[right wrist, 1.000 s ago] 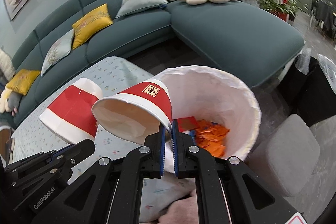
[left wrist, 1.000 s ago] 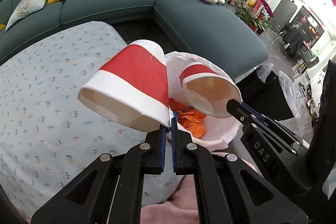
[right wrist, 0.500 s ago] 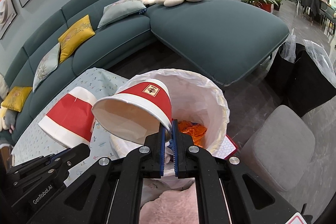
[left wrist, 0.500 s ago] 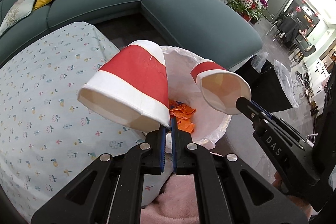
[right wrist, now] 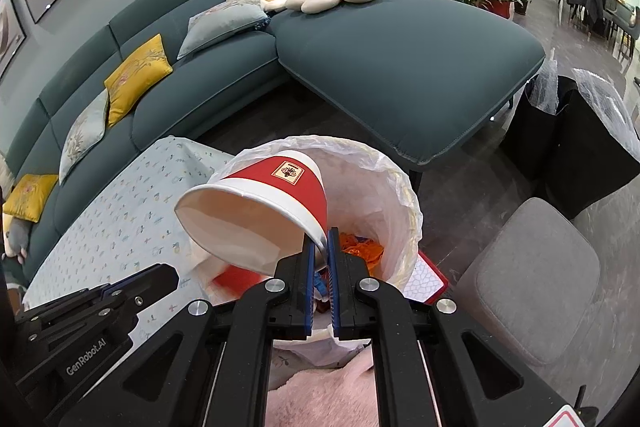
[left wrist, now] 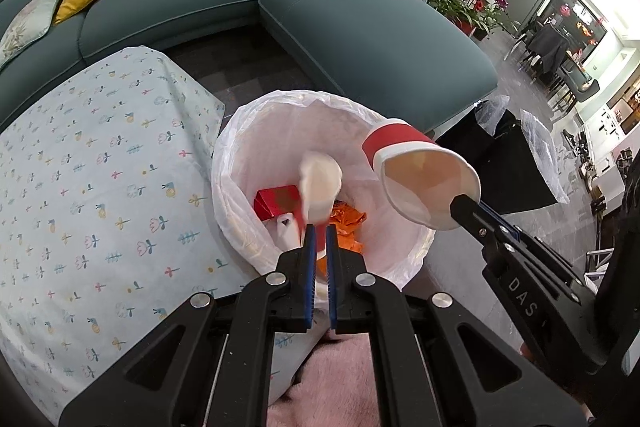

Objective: Collect trash

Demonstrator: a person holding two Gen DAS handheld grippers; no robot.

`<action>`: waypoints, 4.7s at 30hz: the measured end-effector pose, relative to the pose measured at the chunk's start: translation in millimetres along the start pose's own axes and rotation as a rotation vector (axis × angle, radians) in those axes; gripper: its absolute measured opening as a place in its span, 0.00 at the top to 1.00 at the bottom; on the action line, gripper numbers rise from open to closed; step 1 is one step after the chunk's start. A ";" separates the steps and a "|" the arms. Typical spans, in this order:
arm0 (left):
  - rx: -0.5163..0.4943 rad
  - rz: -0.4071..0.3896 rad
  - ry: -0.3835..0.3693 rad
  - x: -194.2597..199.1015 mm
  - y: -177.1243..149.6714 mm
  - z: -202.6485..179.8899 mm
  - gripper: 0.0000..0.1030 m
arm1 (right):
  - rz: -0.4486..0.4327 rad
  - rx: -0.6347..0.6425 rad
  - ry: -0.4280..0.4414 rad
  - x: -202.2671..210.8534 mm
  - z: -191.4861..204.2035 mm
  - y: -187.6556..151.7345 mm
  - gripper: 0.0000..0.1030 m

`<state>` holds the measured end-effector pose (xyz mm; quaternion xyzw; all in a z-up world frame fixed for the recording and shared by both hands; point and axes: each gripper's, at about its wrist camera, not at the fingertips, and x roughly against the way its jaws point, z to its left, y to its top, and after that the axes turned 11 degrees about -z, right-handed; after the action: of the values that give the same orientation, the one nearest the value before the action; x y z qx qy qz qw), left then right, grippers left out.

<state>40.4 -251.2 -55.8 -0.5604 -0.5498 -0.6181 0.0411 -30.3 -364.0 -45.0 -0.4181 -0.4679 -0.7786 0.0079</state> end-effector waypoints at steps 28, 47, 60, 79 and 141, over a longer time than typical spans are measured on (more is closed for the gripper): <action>0.074 -0.017 0.125 11.9 -4.5 40.5 0.48 | 0.032 0.043 0.039 -18.8 27.2 6.1 0.76; 0.051 -0.059 0.205 36.3 -15.1 46.8 0.27 | 0.001 0.150 0.041 6.4 41.5 3.5 0.42; 0.037 -0.069 0.275 49.9 -28.6 55.8 0.19 | -0.003 0.227 0.037 19.1 51.4 -7.6 0.29; 0.071 -0.106 0.378 59.2 -38.2 76.8 0.13 | 0.002 0.290 0.011 17.0 59.1 -20.2 0.07; 0.061 -0.111 0.451 37.4 -37.2 86.4 0.12 | 0.079 0.315 -0.016 -19.3 59.3 -33.1 0.07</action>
<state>57.8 -152.8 -71.9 -0.3756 -0.5751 -0.7120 0.1455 7.1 -309.1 -69.0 -0.4361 -0.5676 -0.6911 0.1002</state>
